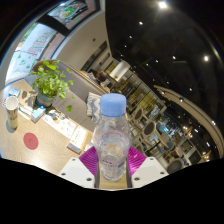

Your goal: Pour water

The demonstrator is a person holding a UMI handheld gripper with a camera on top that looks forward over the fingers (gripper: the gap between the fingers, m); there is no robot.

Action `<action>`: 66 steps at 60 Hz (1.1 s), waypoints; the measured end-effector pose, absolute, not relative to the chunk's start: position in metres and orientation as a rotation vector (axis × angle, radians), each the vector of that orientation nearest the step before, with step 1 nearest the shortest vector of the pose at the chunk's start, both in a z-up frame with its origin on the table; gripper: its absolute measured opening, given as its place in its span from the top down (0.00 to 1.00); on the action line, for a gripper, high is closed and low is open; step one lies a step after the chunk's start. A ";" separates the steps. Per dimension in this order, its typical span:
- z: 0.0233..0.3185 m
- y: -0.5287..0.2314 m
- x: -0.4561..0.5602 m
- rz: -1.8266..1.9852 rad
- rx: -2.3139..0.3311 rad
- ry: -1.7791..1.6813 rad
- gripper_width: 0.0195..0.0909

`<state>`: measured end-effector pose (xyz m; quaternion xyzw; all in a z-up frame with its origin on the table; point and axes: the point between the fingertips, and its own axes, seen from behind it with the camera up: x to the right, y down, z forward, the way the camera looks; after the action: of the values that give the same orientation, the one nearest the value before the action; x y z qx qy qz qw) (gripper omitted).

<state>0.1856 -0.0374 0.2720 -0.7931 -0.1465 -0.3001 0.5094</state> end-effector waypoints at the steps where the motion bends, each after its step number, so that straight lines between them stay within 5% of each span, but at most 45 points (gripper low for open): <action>1: 0.276 -0.035 0.177 -0.748 -1.899 -0.381 0.77; 15: 0.301 0.010 0.040 -1.053 -1.746 -0.760 0.77; 43: 0.218 0.055 -0.091 -1.703 -1.280 -1.618 0.77; 66: 0.238 0.056 -0.109 -1.389 -1.447 -1.422 0.77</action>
<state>-0.1089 0.0561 0.2375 -0.5545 -0.5450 -0.5323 0.3350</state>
